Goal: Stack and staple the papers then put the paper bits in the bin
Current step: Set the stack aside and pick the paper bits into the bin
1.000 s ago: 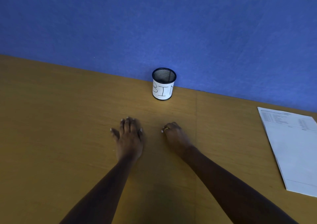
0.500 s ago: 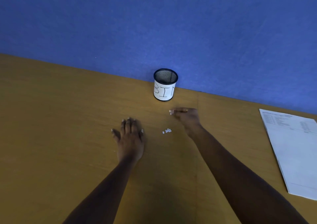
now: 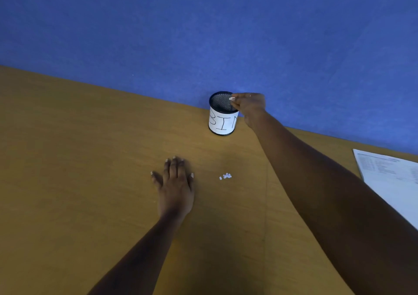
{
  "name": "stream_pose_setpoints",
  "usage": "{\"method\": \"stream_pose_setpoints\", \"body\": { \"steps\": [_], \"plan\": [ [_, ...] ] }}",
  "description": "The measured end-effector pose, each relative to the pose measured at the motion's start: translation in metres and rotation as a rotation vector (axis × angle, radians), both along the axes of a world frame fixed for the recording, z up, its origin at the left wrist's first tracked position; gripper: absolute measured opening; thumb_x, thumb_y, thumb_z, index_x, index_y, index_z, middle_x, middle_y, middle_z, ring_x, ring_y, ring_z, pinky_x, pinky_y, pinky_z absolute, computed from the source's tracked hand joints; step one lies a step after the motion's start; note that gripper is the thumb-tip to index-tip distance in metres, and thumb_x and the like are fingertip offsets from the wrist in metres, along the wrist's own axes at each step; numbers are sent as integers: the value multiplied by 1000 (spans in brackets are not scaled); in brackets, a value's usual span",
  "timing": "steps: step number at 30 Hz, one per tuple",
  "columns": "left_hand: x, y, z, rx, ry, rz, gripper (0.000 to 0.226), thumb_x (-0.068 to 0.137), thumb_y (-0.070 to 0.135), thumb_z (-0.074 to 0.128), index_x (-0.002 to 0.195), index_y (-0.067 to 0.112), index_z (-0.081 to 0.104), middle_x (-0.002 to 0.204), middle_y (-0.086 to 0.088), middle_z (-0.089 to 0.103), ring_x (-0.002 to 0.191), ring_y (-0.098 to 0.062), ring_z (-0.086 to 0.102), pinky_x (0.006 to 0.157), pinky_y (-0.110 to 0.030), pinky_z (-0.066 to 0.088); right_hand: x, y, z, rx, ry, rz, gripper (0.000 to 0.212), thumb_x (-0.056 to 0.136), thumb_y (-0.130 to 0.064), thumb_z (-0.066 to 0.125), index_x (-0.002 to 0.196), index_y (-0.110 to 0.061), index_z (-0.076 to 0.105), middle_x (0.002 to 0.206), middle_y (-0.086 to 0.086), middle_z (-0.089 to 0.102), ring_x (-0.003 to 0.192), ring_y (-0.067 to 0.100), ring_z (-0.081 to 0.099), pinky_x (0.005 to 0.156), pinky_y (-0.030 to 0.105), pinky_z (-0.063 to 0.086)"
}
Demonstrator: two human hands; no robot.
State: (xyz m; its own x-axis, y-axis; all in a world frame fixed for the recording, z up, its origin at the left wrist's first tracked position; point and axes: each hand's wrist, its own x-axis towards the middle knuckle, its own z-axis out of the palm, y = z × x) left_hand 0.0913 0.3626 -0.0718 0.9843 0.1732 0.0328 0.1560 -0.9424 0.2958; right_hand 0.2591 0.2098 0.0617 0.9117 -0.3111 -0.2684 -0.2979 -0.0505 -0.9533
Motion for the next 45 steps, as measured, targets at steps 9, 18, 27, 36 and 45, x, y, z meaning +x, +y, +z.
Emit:
{"method": "stream_pose_setpoints", "body": {
  "steps": [9, 18, 27, 36, 45],
  "plan": [
    [1, 0, -3, 0, -36, 5, 78, 83, 47, -1, 143, 10, 31, 152, -8, 29, 144, -24, 20, 113, -57, 8, 12, 6, -4, -395, -120, 95, 21, 82, 8, 54, 88, 2, 72, 99, 19, 70, 89, 26, 67, 86, 36, 56],
    [1, 0, -4, 9, -36, -1, 77, 83, 47, -1, 143, 11, 30, 153, -7, 28, 144, -23, 18, 113, -56, 8, 0, 6, -1, -472, -256, 60, 20, 81, 6, 58, 90, -3, 73, 98, 12, 72, 83, 11, 60, 78, 17, 48],
    [1, 1, -2, -6, -10, -3, 63, 93, 44, 11, 146, 11, 24, 155, -7, 23, 145, -23, 13, 114, -56, 5, -93, 1, -59, -725, -483, 309, 26, 80, 11, 49, 89, 1, 72, 96, 15, 71, 85, 26, 65, 68, 5, 34],
    [0, 0, -1, 0, -29, -10, 83, 78, 48, -6, 145, 11, 27, 154, -7, 25, 145, -23, 14, 113, -56, 6, -166, -10, -105, -851, -223, 548, 50, 89, -17, 29, 134, -1, 46, 148, 12, 37, 136, 24, 39, 110, 30, 30],
    [-1, -1, 3, -7, -17, -14, 62, 92, 41, 13, 144, 10, 27, 153, -9, 27, 144, -25, 16, 112, -58, 7, -185, 21, -114, -993, -56, 618, 54, 92, -7, 4, 145, 3, -1, 157, 17, -1, 146, 26, -4, 117, 31, -6]
  ]
}}
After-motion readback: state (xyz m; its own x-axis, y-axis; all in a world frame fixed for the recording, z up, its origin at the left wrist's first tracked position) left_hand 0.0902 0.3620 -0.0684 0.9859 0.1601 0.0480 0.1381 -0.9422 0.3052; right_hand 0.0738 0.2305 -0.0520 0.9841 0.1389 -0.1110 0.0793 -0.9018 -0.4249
